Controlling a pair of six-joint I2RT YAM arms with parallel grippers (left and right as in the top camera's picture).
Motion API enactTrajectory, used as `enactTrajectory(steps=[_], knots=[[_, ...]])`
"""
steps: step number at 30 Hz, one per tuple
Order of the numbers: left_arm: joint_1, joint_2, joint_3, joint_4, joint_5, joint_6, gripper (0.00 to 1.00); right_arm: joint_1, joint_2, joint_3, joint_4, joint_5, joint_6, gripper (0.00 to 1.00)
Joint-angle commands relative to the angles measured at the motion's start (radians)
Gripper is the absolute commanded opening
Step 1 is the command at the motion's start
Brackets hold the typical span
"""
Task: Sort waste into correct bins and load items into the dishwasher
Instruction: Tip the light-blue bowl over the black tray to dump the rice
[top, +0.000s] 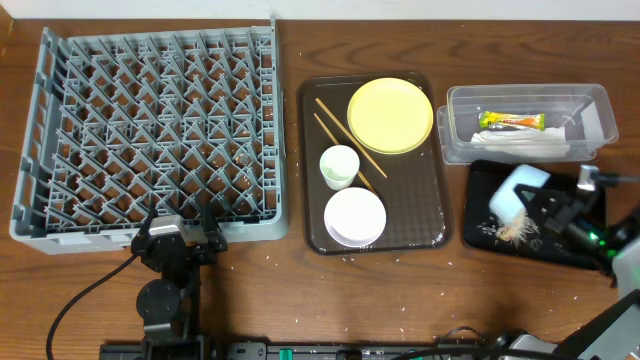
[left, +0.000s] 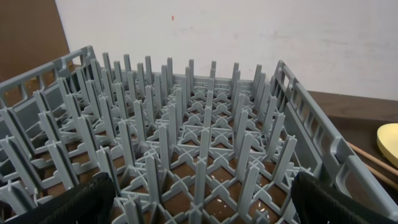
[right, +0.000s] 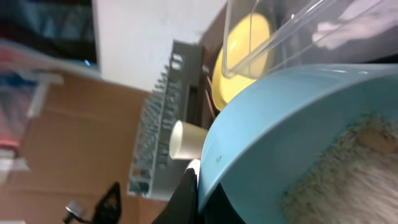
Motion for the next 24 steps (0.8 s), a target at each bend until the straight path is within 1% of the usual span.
enactTrajectory(steps=[1, 4, 9, 13, 14, 18, 24], knots=[[0.004, -0.005, -0.019, -0.035, -0.016, 0.006, 0.92, -0.074, 0.0, -0.01, 0.008, -0.155, -0.03, 0.01], [0.004, -0.005, -0.019, -0.035, -0.016, 0.006, 0.92, -0.105, 0.014, -0.01, 0.034, -0.211, -0.029, 0.01], [0.004, -0.005, -0.019, -0.035, -0.016, 0.006, 0.92, -0.116, 0.018, -0.01, 0.093, -0.215, 0.049, 0.01], [0.004, -0.005, -0.019, -0.035, -0.016, 0.006, 0.92, -0.13, 0.018, -0.01, 0.162, -0.215, 0.2, 0.01], [0.004, -0.005, -0.019, -0.035, -0.016, 0.006, 0.92, -0.138, 0.018, -0.01, 0.195, -0.215, 0.275, 0.01], [0.004, -0.005, -0.019, -0.036, -0.016, 0.006, 0.92, -0.161, 0.018, -0.01, 0.277, -0.214, 0.47, 0.01], [0.004, -0.005, -0.019, -0.036, -0.016, 0.006, 0.92, -0.167, 0.018, -0.01, 0.303, -0.214, 0.584, 0.01]])
